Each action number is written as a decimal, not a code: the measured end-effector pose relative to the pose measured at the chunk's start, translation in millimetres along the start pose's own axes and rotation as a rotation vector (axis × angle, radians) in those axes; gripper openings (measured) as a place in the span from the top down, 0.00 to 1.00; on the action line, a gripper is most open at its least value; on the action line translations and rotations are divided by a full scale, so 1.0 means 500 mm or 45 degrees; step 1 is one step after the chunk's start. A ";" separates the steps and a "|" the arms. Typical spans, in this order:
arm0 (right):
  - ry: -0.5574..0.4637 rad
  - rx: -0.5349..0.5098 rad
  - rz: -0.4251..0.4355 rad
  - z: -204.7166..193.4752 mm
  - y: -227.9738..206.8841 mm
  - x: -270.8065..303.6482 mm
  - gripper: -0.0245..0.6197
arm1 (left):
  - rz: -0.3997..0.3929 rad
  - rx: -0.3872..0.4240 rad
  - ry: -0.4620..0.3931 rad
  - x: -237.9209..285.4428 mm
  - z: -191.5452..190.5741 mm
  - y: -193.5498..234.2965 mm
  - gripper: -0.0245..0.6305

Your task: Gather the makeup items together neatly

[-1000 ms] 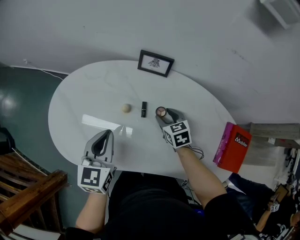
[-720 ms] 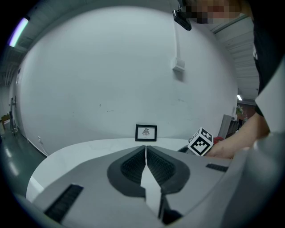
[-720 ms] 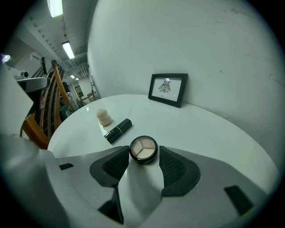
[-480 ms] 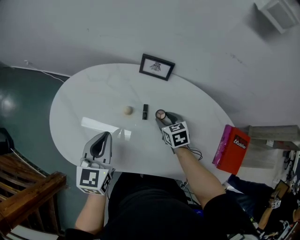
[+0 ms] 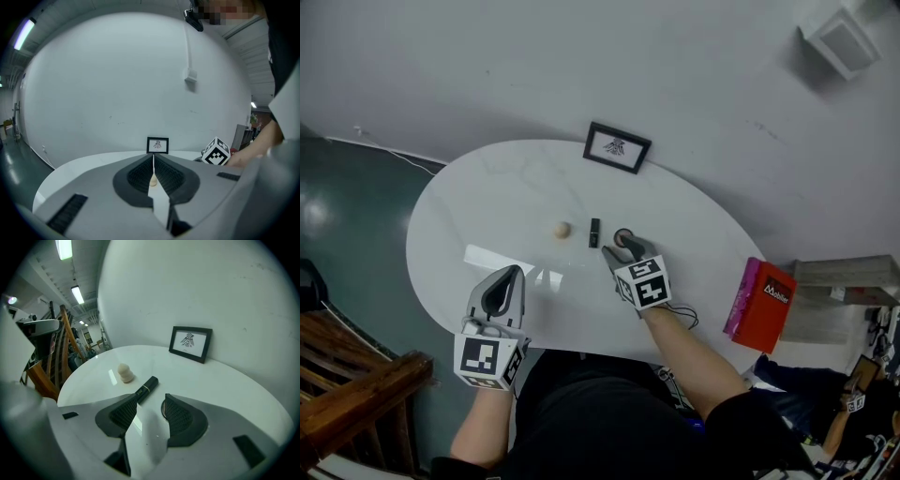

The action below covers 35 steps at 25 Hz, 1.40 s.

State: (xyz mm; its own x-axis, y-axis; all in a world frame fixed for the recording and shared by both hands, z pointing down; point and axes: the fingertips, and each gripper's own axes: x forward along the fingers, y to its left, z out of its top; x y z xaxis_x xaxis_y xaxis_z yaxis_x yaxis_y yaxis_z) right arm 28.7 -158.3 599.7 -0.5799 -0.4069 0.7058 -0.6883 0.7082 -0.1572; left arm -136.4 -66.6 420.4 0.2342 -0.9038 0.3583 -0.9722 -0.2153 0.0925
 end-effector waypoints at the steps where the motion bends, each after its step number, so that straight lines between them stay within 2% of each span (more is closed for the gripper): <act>1: 0.008 0.001 0.021 -0.001 0.015 0.008 0.65 | 0.001 0.002 0.000 -0.002 0.001 0.001 0.94; 7: 0.032 0.052 0.056 0.001 0.059 0.056 0.66 | 0.004 -0.003 0.020 -0.013 -0.011 0.016 0.94; 13: 0.062 0.102 -0.002 0.012 0.061 0.083 0.66 | 0.007 -0.016 0.037 -0.023 -0.023 0.051 0.94; 23: 0.098 0.160 -0.084 0.013 0.077 0.109 0.72 | -0.052 -0.022 0.038 -0.010 -0.025 0.106 0.94; 35: 0.113 0.201 -0.052 0.007 0.100 0.111 0.76 | -0.107 -0.021 0.034 0.007 -0.015 0.120 0.94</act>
State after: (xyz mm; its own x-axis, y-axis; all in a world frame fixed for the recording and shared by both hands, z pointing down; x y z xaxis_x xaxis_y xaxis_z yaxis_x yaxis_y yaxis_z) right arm -39.5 -147.5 628.7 -0.5143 -0.3760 0.7708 -0.7742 0.5901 -0.2288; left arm -193.8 -80.0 434.1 0.3155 -0.8723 0.3736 -0.9488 -0.2838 0.1386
